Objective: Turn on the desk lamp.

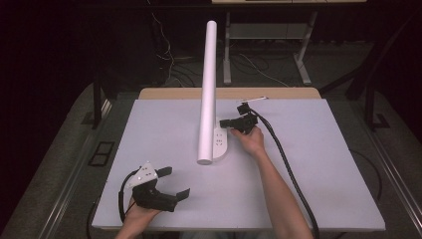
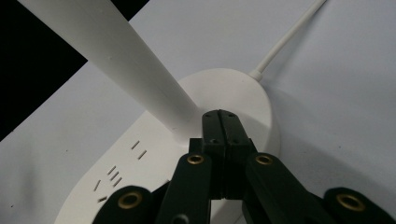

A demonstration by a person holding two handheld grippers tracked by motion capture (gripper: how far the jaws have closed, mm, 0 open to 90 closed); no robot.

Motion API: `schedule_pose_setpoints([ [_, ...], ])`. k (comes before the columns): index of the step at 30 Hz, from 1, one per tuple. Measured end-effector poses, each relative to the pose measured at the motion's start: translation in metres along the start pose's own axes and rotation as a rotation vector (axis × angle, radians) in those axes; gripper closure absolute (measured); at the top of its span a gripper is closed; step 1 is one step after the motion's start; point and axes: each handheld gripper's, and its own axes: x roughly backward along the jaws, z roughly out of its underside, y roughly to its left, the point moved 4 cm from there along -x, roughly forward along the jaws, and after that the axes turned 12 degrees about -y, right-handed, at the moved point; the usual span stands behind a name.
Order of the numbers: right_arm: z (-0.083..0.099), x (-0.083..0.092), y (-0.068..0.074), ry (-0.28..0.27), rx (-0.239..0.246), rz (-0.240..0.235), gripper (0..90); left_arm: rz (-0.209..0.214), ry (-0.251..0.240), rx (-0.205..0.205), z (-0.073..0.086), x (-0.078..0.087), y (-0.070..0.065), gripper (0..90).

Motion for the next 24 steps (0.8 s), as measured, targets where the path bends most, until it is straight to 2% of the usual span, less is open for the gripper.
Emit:
schedule_pose_setpoints([
  [10, -0.001, 0.0, 0.003, 0.01, 0.022, 0.017, 89.5, -0.004, -0.009, 0.005, -0.001, 0.001, 0.0, 0.0],
  [16, -0.003, 0.004, 0.007, 0.03, 0.064, 0.023, 89.5, -0.004, -0.011, 0.003, -0.001, 0.003, 0.001, 0.0],
  [24, -0.014, 0.021, 0.018, 0.042, 0.092, 0.029, 89.5, 0.0, -0.014, 0.003, -0.002, 0.002, 0.0, 0.0],
])
